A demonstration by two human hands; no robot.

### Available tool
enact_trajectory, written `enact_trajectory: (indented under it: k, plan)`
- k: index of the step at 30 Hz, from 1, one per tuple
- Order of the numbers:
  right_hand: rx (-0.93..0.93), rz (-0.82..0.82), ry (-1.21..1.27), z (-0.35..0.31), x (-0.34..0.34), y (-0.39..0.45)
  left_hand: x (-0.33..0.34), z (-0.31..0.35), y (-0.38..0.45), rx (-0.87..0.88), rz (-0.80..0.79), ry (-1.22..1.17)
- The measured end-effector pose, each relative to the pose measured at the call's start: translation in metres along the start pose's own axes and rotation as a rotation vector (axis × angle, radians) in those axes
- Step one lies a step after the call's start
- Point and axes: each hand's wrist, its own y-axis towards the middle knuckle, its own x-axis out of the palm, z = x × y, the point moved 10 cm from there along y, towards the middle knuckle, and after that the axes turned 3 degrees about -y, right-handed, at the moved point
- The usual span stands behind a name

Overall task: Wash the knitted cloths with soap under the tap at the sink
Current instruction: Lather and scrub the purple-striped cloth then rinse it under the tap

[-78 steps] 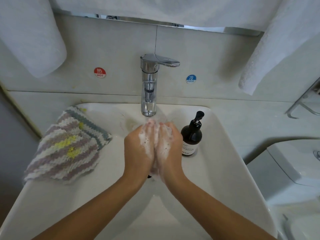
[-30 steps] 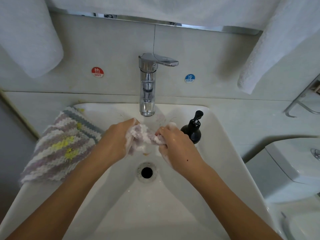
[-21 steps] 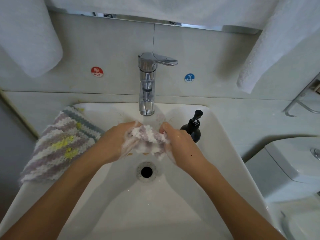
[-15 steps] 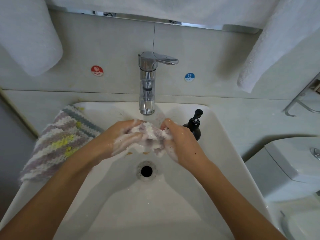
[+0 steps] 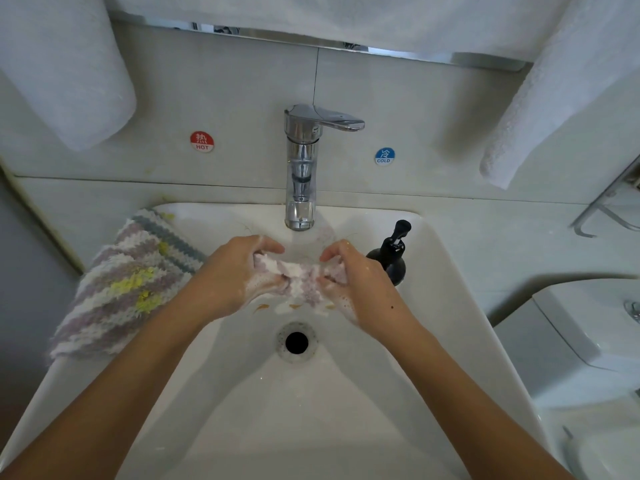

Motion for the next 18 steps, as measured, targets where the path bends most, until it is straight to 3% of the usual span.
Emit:
enact_trajectory:
  k: [5, 9, 12, 18]
  plan:
    - [0.156, -0.032, 0.093, 0.009, -0.001, 0.005, 0.006, 0.004, -0.003, -0.044, -0.007, -0.202]
    - [0.37, 0.026, 0.461, 0.022, 0.006, 0.001, 0.021, -0.001, -0.008, -0.137, 0.103, -0.591]
    - [0.492, 0.06, 0.732, 0.027, 0.022, -0.003, 0.029, -0.002, -0.007, -0.123, 0.189, -0.751]
    - [0.428, 0.273, 1.126, 0.001, 0.022, -0.006, 0.041, 0.037, -0.025, -0.035, 0.255, -0.831]
